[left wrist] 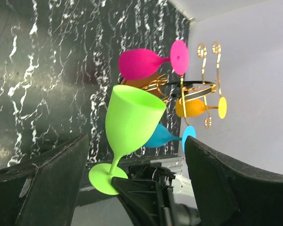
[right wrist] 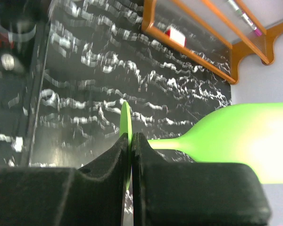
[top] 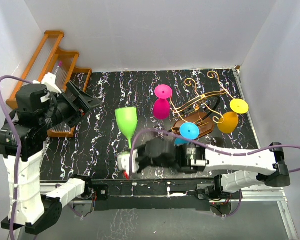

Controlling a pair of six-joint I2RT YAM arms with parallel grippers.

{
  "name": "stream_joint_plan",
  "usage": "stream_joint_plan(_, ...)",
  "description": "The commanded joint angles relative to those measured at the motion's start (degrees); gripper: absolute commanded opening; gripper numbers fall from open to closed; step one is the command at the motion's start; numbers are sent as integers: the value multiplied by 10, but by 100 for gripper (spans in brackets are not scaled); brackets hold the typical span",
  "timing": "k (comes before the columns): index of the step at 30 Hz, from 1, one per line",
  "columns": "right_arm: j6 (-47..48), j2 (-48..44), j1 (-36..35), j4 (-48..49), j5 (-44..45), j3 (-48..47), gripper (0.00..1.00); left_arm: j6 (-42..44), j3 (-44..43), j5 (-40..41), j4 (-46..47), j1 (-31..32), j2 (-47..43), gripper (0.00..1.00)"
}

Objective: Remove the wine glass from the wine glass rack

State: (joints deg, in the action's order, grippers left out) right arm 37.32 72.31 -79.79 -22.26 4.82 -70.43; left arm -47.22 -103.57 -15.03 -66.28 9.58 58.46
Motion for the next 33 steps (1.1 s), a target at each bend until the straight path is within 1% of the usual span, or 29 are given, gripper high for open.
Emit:
stream_joint_plan(1, 136, -42, -84, 12, 212, 70, 8, 23, -16, 2, -56, 2, 22, 79)
stream_joint_plan(4, 210, -71, -128, 69, 278, 141, 8, 39, -18, -19, -79, 2, 39, 78)
stream_joint_plan(7, 278, -81, -147, 124, 325, 200, 8, 57, -1, -55, -94, 1, 51, 78)
stream_joint_plan(11, 338, -79, -149, 210, 335, 261, 8, 69, 30, -99, -87, 1, 56, 77)
stream_joint_plan(13, 356, -70, -148, 231, 329, 276, 8, 70, 42, -127, -79, 2, 57, 77)
stream_joint_plan(17, 364, -38, -149, 249, 329, 277, 8, 79, 65, -151, -74, 1, 60, 77)
stream_joint_plan(24, 422, 3, -148, 323, 332, 282, 8, 97, 98, -153, -84, 2, 62, 77)
stream_joint_plan(28, 436, 18, -149, 343, 330, 273, 8, 108, 115, -153, -93, 2, 61, 77)
stream_joint_plan(33, 447, 37, -148, 346, 325, 261, 8, 117, 130, -158, -99, 2, 60, 76)
